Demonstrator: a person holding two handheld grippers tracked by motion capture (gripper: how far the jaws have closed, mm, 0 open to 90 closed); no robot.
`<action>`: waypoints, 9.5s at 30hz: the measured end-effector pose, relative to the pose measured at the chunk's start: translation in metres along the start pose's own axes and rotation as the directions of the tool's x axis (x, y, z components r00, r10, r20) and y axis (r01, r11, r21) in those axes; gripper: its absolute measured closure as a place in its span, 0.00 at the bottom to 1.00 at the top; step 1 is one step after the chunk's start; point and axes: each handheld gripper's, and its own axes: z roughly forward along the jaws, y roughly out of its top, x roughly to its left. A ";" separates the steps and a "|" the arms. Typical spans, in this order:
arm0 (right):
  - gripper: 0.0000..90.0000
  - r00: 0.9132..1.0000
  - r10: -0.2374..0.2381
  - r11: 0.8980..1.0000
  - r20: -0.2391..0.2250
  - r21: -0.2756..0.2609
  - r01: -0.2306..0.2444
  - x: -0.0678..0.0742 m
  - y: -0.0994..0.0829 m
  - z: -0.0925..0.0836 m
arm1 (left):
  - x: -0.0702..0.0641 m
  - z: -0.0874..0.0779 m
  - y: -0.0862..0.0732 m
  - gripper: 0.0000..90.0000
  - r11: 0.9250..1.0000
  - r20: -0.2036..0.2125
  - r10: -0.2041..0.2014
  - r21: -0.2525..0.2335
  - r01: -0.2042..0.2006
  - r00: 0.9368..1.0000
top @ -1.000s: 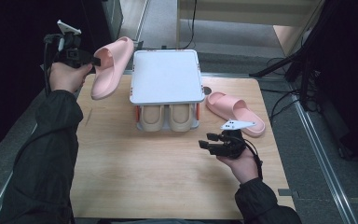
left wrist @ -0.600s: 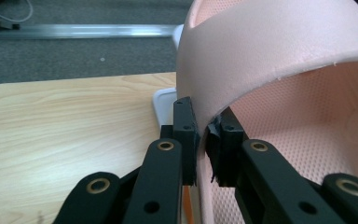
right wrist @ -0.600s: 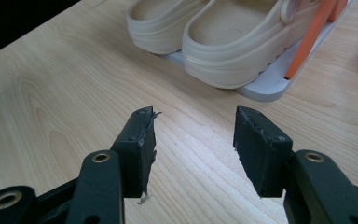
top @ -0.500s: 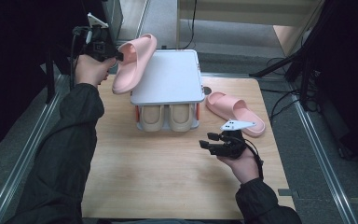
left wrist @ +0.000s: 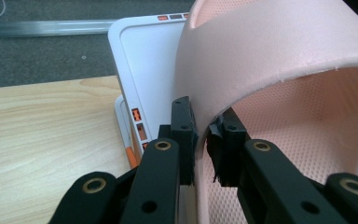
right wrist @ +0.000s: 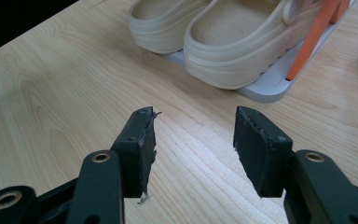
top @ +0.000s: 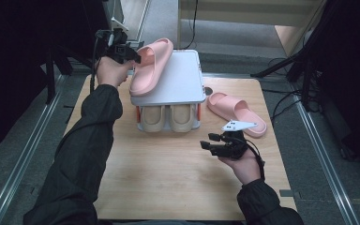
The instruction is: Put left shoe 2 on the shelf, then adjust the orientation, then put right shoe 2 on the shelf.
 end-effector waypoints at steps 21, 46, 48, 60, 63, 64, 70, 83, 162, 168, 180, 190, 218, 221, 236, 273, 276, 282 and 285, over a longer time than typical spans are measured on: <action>0.55 1.000 -0.013 1.000 -0.001 0.010 0.013 0.002 0.000 0.003 | -0.002 0.001 -0.006 0.74 0.999 0.108 -0.039 0.028 0.036 0.993; 0.55 1.000 -0.012 1.000 -0.001 0.013 0.012 0.002 0.000 0.003 | -0.001 -0.005 -0.013 0.80 1.000 0.135 -0.006 0.008 0.005 0.991; 0.55 1.000 -0.013 1.000 -0.001 0.015 0.013 0.002 0.000 0.004 | -0.001 -0.006 -0.013 0.78 1.000 0.139 -0.002 0.006 0.001 0.990; 0.55 1.000 -0.012 1.000 -0.001 0.014 0.012 0.002 0.000 0.004 | -0.001 -0.004 -0.015 0.79 1.000 0.147 -0.004 0.005 0.004 0.989; 0.55 1.000 -0.012 1.000 -0.001 0.014 0.013 0.002 0.000 0.004 | -0.001 -0.005 -0.017 0.79 1.000 0.153 0.002 0.001 -0.002 0.988; 0.55 1.000 -0.013 1.000 -0.001 0.015 0.013 0.002 0.000 0.004 | -0.001 -0.005 -0.017 0.79 1.000 0.157 -0.002 -0.002 0.003 0.988; 0.55 1.000 -0.012 1.000 -0.001 0.009 0.012 0.002 0.000 0.003 | -0.002 -0.012 -0.018 0.74 1.000 0.158 0.015 -0.018 -0.012 0.987; 0.56 1.000 -0.004 1.000 0.008 -0.022 0.004 -0.004 0.000 -0.005 | 0.009 -0.050 -0.038 0.65 0.995 0.165 0.103 -0.036 -0.098 0.981; 1.00 0.944 0.124 0.992 0.305 -0.006 -0.128 -0.154 0.011 0.008 | 0.063 -0.045 -0.237 0.50 0.987 0.208 0.138 -0.105 -0.118 0.968; 1.00 0.953 0.133 0.990 0.273 0.003 -0.139 -0.149 0.014 0.013 | 0.064 -0.044 -0.238 0.49 0.988 0.213 0.136 -0.098 -0.117 0.968; 1.00 0.973 0.125 0.991 0.195 0.019 -0.132 -0.129 0.022 0.033 | 0.068 -0.043 -0.239 0.49 0.990 0.204 0.127 -0.094 -0.110 0.971; 1.00 0.974 0.153 0.988 0.166 0.011 -0.157 -0.118 0.028 0.045 | 0.071 -0.042 -0.238 0.49 0.991 0.209 0.122 -0.084 -0.107 0.970; 0.66 0.918 0.229 0.973 0.324 -0.089 -0.212 -0.145 0.005 -0.002 | 0.066 -0.023 -0.224 0.48 0.991 0.240 0.135 -0.060 -0.124 0.961; 0.63 0.915 0.232 0.973 0.330 -0.076 -0.220 -0.146 0.004 0.004 | 0.066 -0.023 -0.225 0.48 0.991 0.241 0.133 -0.062 -0.121 0.961; 0.81 0.876 0.260 0.963 0.406 -0.044 -0.265 -0.163 0.010 0.030 | 0.073 -0.028 -0.234 0.47 0.993 0.229 0.109 -0.058 -0.098 0.967; 0.93 0.844 0.355 0.935 0.403 -0.144 -0.325 -0.117 0.166 -0.031 | 0.071 -0.026 -0.229 0.48 0.992 0.209 0.123 -0.060 -0.112 0.970; 0.92 0.848 0.334 0.942 0.410 -0.128 -0.309 -0.106 0.184 -0.020 | 0.070 -0.026 -0.228 0.48 0.991 0.211 0.133 -0.057 -0.124 0.968; 0.92 0.855 0.319 0.947 0.408 -0.106 -0.303 -0.089 0.209 0.006 | 0.069 -0.027 -0.228 0.48 0.988 0.202 0.149 -0.061 -0.140 0.968; 0.91 0.849 0.321 0.946 0.420 -0.092 -0.312 -0.084 0.218 0.019 | 0.068 -0.027 -0.228 0.48 0.988 0.208 0.152 -0.063 -0.142 0.966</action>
